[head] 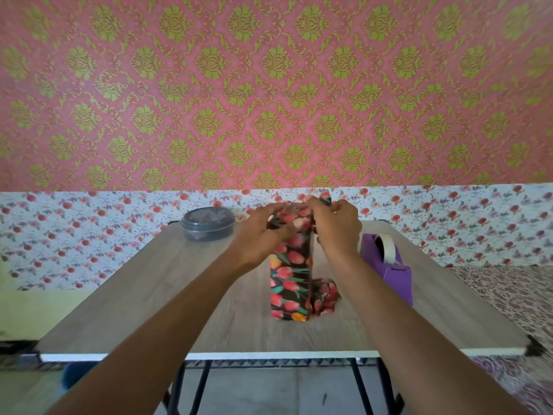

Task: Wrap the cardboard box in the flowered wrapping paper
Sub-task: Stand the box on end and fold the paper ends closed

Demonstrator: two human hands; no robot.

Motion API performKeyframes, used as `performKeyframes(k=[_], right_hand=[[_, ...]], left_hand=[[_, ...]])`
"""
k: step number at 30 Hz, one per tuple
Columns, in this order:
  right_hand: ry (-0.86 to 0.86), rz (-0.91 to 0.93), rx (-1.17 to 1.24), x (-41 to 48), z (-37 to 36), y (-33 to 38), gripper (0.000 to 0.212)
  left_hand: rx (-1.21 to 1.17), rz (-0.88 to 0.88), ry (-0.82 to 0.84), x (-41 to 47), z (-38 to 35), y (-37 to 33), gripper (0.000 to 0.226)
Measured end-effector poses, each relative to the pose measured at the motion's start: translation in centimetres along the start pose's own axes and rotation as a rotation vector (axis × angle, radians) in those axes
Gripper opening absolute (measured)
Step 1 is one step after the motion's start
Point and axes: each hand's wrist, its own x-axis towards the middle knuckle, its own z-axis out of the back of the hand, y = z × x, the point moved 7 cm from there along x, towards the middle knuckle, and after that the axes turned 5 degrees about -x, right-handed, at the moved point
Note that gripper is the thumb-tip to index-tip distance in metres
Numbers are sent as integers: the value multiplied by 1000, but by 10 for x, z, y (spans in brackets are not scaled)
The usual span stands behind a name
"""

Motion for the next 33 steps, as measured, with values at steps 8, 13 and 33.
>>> performKeyframes(k=[8,13,33], right_hand=[[310,175,108,15,5,-6,20],[435,284,139,20,1,-12,48],[24,657,-37,18,13,12,31]], left_hand=[[-137,24,158,30,22,13,32],[-176,28,253,40,19,16,29],[276,-371,-207,48,10,-28,7]])
